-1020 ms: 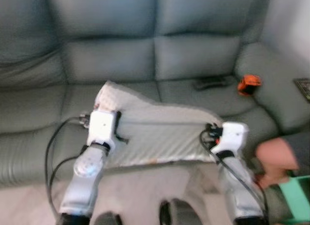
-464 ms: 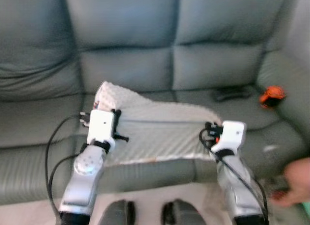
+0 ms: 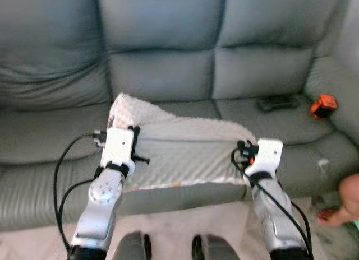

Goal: Move the pillow to the sofa

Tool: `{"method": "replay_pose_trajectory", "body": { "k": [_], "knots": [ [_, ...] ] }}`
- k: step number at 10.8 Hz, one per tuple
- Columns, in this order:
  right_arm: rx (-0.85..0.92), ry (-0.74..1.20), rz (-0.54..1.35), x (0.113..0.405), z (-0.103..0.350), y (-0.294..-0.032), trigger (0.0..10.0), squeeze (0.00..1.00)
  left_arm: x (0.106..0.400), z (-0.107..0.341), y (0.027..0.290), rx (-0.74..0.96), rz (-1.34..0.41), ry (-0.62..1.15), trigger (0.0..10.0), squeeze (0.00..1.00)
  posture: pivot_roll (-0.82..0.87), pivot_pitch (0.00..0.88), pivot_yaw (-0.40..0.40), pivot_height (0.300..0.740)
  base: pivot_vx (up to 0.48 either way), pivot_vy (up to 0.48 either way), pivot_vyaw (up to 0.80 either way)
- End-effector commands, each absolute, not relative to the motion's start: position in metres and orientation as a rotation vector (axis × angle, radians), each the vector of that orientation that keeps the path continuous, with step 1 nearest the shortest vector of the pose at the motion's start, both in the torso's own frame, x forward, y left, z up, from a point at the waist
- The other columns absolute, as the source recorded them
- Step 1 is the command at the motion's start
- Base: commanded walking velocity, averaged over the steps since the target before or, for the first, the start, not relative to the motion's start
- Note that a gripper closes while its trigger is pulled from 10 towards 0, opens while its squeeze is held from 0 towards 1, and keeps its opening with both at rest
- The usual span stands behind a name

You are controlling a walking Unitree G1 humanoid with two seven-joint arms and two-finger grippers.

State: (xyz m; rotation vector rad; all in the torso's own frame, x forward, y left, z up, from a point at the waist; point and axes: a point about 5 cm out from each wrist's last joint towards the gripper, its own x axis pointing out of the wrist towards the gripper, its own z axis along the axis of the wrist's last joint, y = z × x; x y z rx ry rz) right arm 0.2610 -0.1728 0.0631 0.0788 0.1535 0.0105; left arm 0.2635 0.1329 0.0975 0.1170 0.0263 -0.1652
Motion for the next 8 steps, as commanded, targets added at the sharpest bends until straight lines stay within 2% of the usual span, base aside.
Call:
{"method": "replay_pose_trajectory", "body": {
  "k": [1, 3, 6, 8],
  "knots": [
    [0.044, 0.127, -0.029, 0.2594, 0.0677, -0.1870, 10.0, 0.00, 0.2633, 0.1018, 0.1327, 0.124, -0.155, -0.001, 10.0, 0.00, -0.04, 0.135, -0.063, 0.740, 0.000, 0.000, 0.79],
    [0.053, 0.130, -0.032, 0.2602, 0.0675, -0.1867, 10.0, 0.00, 0.2632, 0.1018, 0.1317, 0.120, -0.166, -0.001, 10.0, 0.00, -0.04, 0.133, -0.063, 0.740, 0.000, 0.000, 0.79],
    [0.058, 0.138, -0.044, 0.2603, 0.0664, -0.1881, 10.0, 0.00, 0.2623, 0.1022, 0.1287, 0.096, -0.200, 0.001, 10.0, 0.00, -0.04, 0.136, -0.065, 0.740, 0.000, 0.000, 0.00],
    [0.071, 0.157, -0.066, 0.2596, 0.0637, -0.1900, 10.0, 0.00, 0.2614, 0.1024, 0.1269, 0.082, -0.216, 0.001, 10.0, 0.00, -0.05, 0.138, -0.064, 0.740, 0.000, 0.000, -0.80]
  ]
}}
